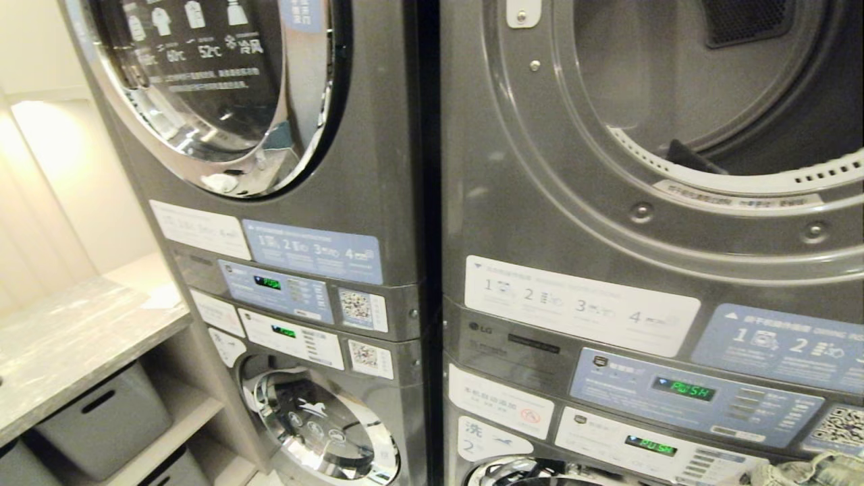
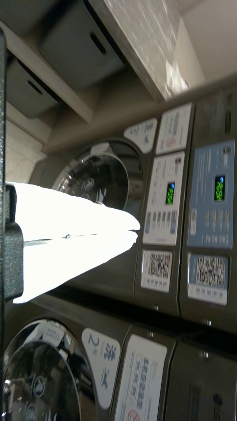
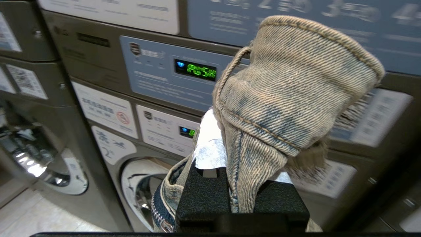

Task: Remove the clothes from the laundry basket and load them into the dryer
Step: Put the clothes in the dryer

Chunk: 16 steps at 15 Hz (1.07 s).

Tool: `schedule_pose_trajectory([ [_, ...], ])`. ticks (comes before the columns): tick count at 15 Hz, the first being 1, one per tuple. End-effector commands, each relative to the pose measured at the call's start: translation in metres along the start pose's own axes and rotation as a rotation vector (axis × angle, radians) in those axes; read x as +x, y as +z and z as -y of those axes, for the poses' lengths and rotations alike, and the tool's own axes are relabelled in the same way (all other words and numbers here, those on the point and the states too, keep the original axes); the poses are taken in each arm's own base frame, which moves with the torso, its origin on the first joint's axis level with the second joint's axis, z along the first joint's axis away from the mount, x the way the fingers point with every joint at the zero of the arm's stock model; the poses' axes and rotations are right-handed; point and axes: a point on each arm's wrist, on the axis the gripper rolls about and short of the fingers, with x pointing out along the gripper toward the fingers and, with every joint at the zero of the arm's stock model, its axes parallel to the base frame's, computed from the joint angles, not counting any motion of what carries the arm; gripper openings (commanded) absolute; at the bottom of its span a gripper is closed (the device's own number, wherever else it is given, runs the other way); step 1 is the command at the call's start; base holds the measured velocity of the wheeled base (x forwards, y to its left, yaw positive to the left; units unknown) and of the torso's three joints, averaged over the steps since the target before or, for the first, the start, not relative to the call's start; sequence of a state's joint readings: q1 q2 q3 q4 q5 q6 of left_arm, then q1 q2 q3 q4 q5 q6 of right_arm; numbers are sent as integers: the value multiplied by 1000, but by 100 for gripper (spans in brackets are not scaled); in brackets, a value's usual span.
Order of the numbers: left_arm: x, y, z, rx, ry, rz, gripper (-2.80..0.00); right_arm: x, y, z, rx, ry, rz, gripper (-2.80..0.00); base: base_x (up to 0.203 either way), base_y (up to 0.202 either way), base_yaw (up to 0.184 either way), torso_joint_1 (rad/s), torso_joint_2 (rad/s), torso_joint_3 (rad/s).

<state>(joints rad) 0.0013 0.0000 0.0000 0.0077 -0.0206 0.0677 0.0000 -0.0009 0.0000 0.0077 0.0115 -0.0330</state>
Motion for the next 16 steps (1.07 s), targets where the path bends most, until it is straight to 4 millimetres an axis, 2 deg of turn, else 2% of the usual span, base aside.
schedule_pose_trajectory([
  [1,0,0,0,0,1,1,-280,0,0,0,-4,3,1,-280,-5,-5,150,3,-1,2],
  [6,0,0,0,-4,11,-1,-280,-2,5,-1,-77,34,17,-280,0,-2,37,2,0,2],
  [8,0,0,0,-5,16,-1,-280,-8,40,0,-91,58,87,-280,0,0,0,0,0,0],
  [10,0,0,0,-2,15,2,-280,-2,95,1,-86,79,99,-280,0,0,0,0,0,0],
  [12,0,0,0,-9,20,2,-280,24,179,3,-72,119,137,-280,0,0,0,0,0,0],
  [14,0,0,0,-8,19,3,-280,69,249,5,-65,175,185,-280,0,0,0,0,0,0],
  [16,0,0,0,-8,20,3,-280,118,295,4,-65,240,251,-280,0,0,0,0,0,0],
])
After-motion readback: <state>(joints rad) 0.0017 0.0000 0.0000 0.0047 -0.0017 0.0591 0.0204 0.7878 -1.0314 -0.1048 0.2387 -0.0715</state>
